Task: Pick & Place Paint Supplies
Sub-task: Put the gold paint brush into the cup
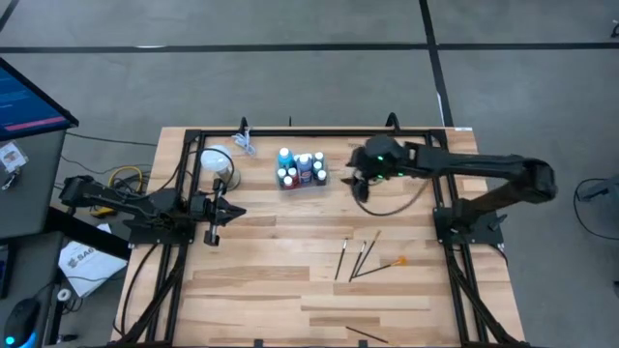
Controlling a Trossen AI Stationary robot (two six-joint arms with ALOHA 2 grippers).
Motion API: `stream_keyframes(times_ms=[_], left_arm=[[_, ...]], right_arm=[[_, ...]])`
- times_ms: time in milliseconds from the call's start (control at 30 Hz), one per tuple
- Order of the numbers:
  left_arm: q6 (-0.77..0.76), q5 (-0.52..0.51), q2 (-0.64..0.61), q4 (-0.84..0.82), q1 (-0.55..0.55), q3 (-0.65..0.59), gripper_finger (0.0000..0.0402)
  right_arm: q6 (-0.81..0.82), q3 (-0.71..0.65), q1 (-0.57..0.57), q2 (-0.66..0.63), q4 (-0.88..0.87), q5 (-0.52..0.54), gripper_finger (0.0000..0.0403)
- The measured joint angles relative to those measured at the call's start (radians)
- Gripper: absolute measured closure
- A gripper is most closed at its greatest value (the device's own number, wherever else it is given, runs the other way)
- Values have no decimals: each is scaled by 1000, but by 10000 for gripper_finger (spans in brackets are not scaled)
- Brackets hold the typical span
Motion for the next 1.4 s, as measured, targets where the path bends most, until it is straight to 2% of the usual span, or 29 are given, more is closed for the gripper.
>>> stream_keyframes(times_ms=[100, 233, 367, 600, 767, 933, 1100, 1400], left_arm=[[0, 0, 0, 0, 0, 0, 400], [0, 0, 0, 0, 0, 0, 400], [0, 0, 0, 0, 0, 0, 400], [0, 0, 0, 0, 0, 0, 400], [0, 0, 0, 0, 0, 0, 400], [0, 0, 0, 0, 0, 0, 400], [0, 0, 0, 0, 0, 0, 400], [0, 0, 0, 0, 0, 0, 400]], right_arm=[[0, 0, 59, -62, -214, 4, 160], [-5, -25, 161, -72, -472, 5, 160], [-9, -76, 259, -43, -572, 4, 160], [212, -200, 460, -2, -582, -3, 160], [382, -246, 618, 4, -503, -22, 160], [460, -245, 738, 3, -407, -3, 159], [485, -245, 805, 47, -402, 68, 159], [479, -245, 846, 228, -374, 49, 159]])
